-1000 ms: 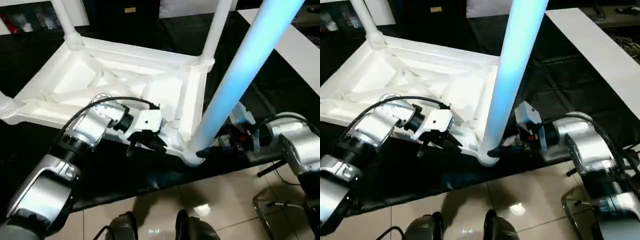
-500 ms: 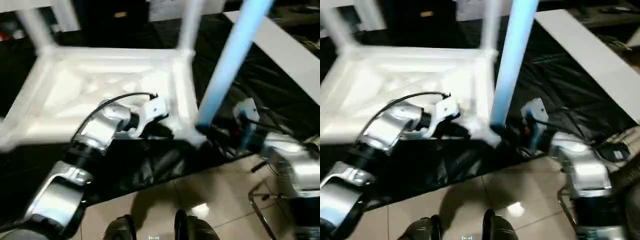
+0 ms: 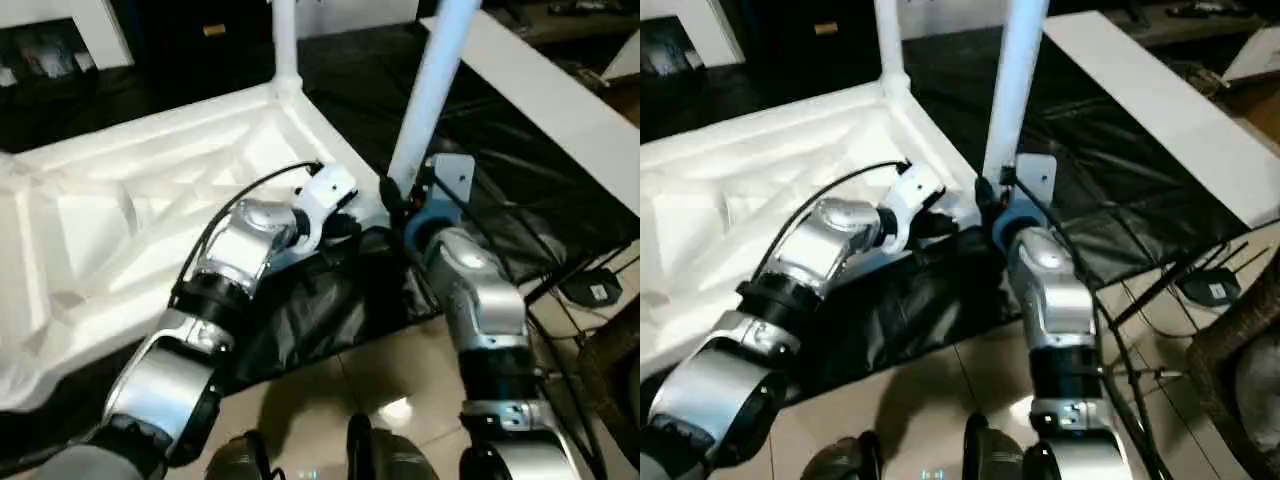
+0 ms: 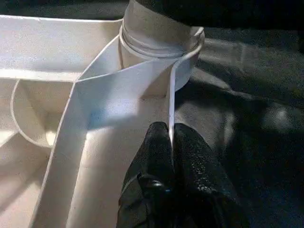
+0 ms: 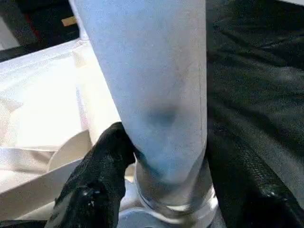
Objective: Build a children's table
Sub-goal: Rotate leg to tighten
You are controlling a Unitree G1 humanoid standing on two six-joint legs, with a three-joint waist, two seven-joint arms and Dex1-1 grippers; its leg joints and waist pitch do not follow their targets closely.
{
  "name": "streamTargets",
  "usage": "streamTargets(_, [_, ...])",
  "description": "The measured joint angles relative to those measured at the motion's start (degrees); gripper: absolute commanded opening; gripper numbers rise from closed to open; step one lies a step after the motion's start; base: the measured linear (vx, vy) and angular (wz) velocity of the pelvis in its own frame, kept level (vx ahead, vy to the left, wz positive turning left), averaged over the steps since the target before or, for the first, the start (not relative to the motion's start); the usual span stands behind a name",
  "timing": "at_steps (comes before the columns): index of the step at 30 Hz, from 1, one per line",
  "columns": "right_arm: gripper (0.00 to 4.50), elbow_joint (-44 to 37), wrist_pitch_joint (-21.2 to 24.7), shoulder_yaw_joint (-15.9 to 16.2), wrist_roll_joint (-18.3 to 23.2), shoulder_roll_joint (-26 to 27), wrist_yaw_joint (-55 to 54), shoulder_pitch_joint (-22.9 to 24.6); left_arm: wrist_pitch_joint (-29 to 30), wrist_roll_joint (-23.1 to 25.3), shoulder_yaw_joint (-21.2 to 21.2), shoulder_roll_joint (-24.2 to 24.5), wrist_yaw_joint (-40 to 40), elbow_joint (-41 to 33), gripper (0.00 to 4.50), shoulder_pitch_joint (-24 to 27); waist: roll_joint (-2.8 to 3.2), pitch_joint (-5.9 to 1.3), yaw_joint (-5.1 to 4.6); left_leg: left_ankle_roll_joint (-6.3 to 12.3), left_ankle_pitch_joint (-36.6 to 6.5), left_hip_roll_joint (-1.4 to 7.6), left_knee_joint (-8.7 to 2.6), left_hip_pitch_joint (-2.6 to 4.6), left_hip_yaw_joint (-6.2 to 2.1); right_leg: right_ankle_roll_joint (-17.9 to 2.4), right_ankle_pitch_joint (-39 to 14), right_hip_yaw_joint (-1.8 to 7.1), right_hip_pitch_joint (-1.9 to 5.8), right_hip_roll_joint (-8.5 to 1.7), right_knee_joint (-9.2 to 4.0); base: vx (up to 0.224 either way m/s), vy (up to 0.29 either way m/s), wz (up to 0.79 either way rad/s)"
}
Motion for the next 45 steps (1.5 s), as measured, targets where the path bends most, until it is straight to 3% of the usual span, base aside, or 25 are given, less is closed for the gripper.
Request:
streamTargets(3, [3.25, -0.9, -0.1, 1.4, -0.7, -1.5, 0.7, 0.4, -0.6, 0.0, -0.1, -0.2, -0.1, -0.2, 0.0, 0.0, -0.01, 0.0, 0.42, 0.04, 0.0, -0.06, -0.28, 0.02, 0.01, -0.1, 0.4, 0.06, -0.09, 0.0, 0.11, 0.0, 0.0, 0.0])
streamTargets(6, [3.46, -2.9, -0.5, 4.2, -0.8, -6.8, 6.3, 2.4, -2.1, -0.2, -0.4, 0.1, -1.8, -0.5, 0.0, 0.2, -0.02, 0.01, 0.86, 0.26, 0.1, -0.04, -0.58, -0.02, -0.04, -0.1, 0.7, 0.05, -0.23, 0.07, 0.12, 0.0, 0.0, 0.0])
streamTargets(12, [3.81, -7.2, -0.7, 4.6, 3.6, -16.5, 22.2, 6.4, -5.1, -1.2, -1.5, 3.4, -6.1, -2.3, 0.0, 1.6, 0.0, 0.02, 1.0, 0.28, 0.1, 0.12, -0.81, -0.26, -0.05, 0.0, 0.6, -0.02, -0.59, 0.23, 0.16, 0.0, 0.0, 0.0])
streamTargets(14, [4.14, -7.9, -1.8, 3.6, 7.0, -25.0, 32.6, 8.9, -7.7, -1.5, -2.6, 6.1, -10.2, -3.0, 0.0, 2.4, 0.0, 0.03, 1.18, 0.29, 0.1, 0.13, -0.77, -0.26, -0.05, 0.0, 0.6, -0.02, -0.57, 0.23, 0.15, 0.0, 0.0, 0.0])
streamTargets(17, [4.31, -7.9, -2.4, 1.6, 8.8, -28.7, 38.8, 9.5, -9.4, -1.6, -2.8, 8.5, -13.4, -2.8, 0.0, 2.9, -0.08, 0.08, 0.82, 0.31, 0.1, 0.15, -0.66, -0.17, -0.04, 0.0, 0.6, -0.04, -0.52, 0.25, 0.2, 0.0, 0.0, 0.0])
streamTargets(23, [4.42, -7.2, -3.4, 2.8, 12.7, -38.3, 56.0, 10.9, -13.4, -2.3, -5.8, 13.2, -24.6, -4.6, 0.0, 4.1, -0.23, 0.14, 1.28, 0.29, 0.1, 0.22, -0.61, -0.01, -0.06, 0.3, 0.5, -0.1, -0.26, 0.24, 0.16, 0.0, 0.0, 0.0])
streamTargets(26, [4.42, -6.2, -5.2, 5.8, 13.0, -41.6, 63.7, 10.3, -16.7, -2.6, -8.0, 15.9, -30.9, -5.8, 0.0, 4.3, -0.24, 0.15, 1.59, 0.28, 0.1, 0.21, -0.59, -0.08, -0.05, 0.3, 0.4, -0.09, -0.27, 0.2, 0.15, 0.0, 0.0, 0.0])
streamTargets(29, [4.42, -4.7, -6.4, 7.1, 13.1, -42.9, 68.3, 9.1, -19.0, -3.0, -9.2, 17.3, -35.2, -6.3, 0.0, 4.5, -0.24, 0.15, 2.37, 0.3, 0.1, 0.2, -0.6, -0.13, 0.0, 0.1, 0.5, -0.09, -0.3, 0.17, 0.15, 0.0, 0.0, 0.0])
streamTargets(40, [3.4, 0.4, -8.7, 14.9, 13.1, -40.2, 78.3, 4.0, -22.9, -2.8, -12.5, 18.3, -41.9, -6.4, 0.0, 3.2, -0.35, 0.2, 3.69, 0.32, 0.1, 0.2, -0.56, -0.2, 0.06, 0.0, 0.5, -0.08, -0.39, 0.13, 0.18, 0.0, 0.0, 0.0])
streamTargets(45, [3.11, 2.3, -9.7, 15.9, 13.1, -39.8, 79.8, 1.9, -23.2, -2.7, -12.6, 18.3, -42.8, -6.4, 0.0, 3.1, -0.38, 0.22, 4.1, 0.32, 0.0, 0.21, -0.56, -0.24, 0.08, 0.0, 0.5, -0.07, -0.44, 0.13, 0.2, 0.0, 0.0, 0.0])
